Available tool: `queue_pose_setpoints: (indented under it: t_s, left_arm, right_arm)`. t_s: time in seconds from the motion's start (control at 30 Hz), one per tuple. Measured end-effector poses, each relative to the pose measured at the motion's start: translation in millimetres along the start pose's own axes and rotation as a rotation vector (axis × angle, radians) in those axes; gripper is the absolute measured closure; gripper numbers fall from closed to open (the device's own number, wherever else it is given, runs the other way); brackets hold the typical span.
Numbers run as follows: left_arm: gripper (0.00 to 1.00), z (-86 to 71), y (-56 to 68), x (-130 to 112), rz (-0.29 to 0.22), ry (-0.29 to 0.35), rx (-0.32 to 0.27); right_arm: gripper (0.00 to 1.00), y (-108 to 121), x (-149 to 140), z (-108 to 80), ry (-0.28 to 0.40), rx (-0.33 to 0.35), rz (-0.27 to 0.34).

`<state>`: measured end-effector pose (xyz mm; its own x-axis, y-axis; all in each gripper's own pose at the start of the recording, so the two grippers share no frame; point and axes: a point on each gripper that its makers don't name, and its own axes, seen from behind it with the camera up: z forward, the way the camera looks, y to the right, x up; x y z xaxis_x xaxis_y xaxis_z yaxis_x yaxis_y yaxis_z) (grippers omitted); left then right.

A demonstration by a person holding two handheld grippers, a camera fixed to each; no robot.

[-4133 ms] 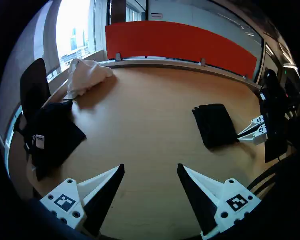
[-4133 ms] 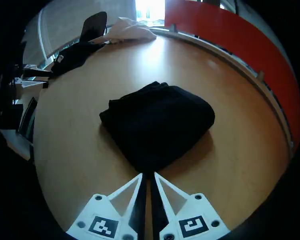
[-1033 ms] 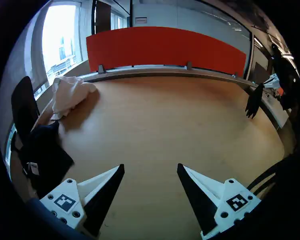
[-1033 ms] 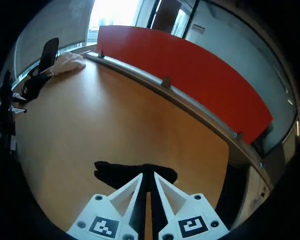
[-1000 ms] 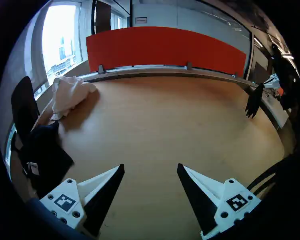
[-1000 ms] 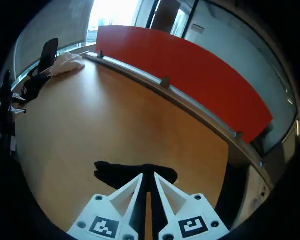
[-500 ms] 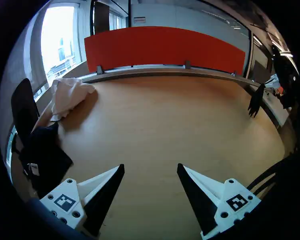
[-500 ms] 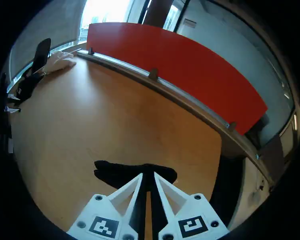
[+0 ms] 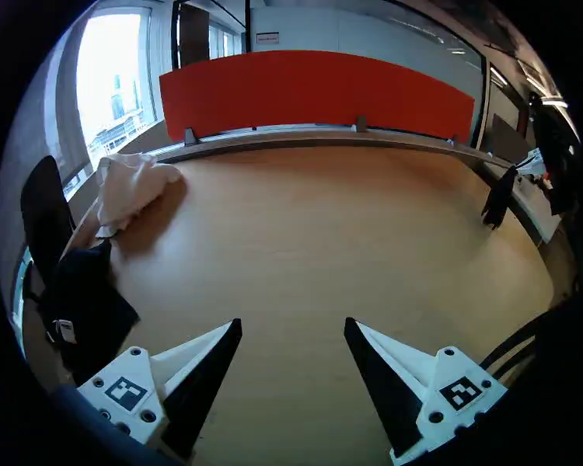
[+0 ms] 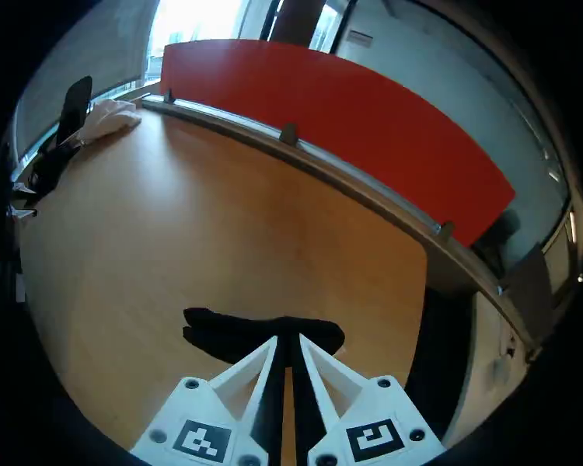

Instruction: Fold towel

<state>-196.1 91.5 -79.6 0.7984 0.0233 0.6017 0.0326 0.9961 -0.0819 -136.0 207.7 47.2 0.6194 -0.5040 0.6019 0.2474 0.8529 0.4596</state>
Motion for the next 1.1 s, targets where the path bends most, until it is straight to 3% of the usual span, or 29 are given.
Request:
queue_pose_setpoints:
  t_s: [0.47,1.1]
  left_arm:
    - [0.02,0.4,8.5,1.8,0.020,-0.007,-0.009]
    - [0.02,-1.0,8.5,0.6,0.037,-0.010,0.000]
  right_arm:
    - [0.95,6.9,-78.1,-11.7,-0.092,-0.035,0.081]
    - [0.95,11.1,-175.0,-13.5,-0.254,-0.075,0.187]
